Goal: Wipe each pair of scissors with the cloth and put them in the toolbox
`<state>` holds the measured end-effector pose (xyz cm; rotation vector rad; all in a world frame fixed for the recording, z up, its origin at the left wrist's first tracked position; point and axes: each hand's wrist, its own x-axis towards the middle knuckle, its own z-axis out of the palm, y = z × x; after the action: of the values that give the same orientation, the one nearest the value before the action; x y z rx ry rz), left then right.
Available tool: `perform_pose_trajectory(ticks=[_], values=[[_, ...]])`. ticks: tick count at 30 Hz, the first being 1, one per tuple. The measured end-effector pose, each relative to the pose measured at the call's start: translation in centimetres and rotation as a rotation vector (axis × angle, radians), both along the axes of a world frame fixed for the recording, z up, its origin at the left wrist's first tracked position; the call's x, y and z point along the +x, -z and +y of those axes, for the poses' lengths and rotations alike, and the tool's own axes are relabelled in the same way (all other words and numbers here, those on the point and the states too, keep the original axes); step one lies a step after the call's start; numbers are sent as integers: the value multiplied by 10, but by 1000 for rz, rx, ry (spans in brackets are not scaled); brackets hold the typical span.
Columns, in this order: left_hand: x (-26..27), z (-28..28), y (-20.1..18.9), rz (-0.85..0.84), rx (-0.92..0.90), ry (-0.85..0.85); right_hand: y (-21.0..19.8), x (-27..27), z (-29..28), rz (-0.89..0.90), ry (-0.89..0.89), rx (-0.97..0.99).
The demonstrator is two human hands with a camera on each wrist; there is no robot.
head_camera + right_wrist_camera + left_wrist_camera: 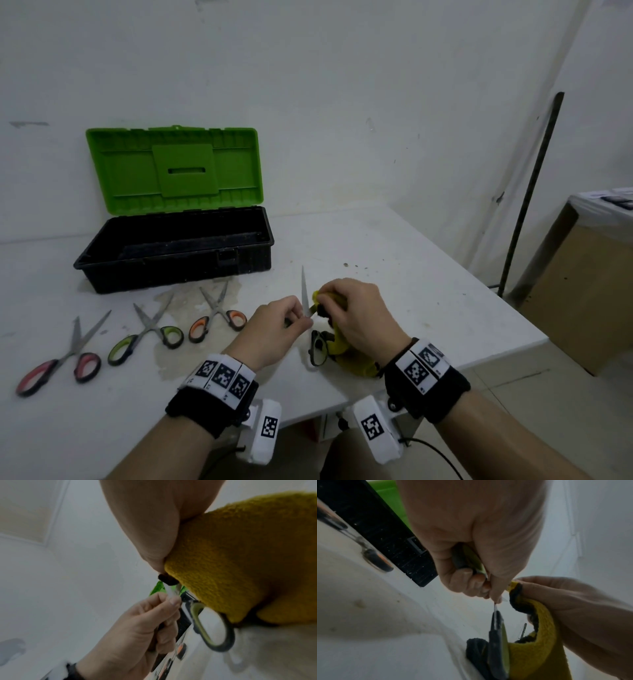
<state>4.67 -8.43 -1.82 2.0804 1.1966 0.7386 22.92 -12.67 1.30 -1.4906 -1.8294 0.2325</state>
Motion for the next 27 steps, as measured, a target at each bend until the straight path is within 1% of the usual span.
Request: perform_pose_trajectory(ticks=[3, 5, 7, 9, 12, 15, 17, 19, 22, 24, 27], values=[[3, -3, -2, 62, 72, 24, 4, -4, 2, -41, -9, -90], [2, -4, -2, 85, 85, 26, 1, 3, 7, -22, 50, -124], [0, -3, -2, 76, 56, 27, -4, 14, 12, 6, 135, -128], [-1, -2, -1, 27, -7, 21, -9, 22, 13, 55, 176, -79], [0, 1, -2, -77, -101, -1, -13, 15, 5, 114, 87, 1], [0, 4, -2, -154, -145, 5, -5, -2, -1, 47, -21, -31], [-2, 6, -2, -164, -143, 9, -2, -7, 1, 12, -30, -47], [-6, 8, -2, -150, -119, -2, -5, -6, 8, 17, 14, -27], [-13, 9, -5, -156, -106, -26, -16, -3, 15, 113, 81, 13], [-17, 9, -10, -208, -128, -43, -21, -8, 14, 179, 49, 30], [-21, 8, -21, -259, -135, -44, -22, -27, 8, 123, -45, 28]])
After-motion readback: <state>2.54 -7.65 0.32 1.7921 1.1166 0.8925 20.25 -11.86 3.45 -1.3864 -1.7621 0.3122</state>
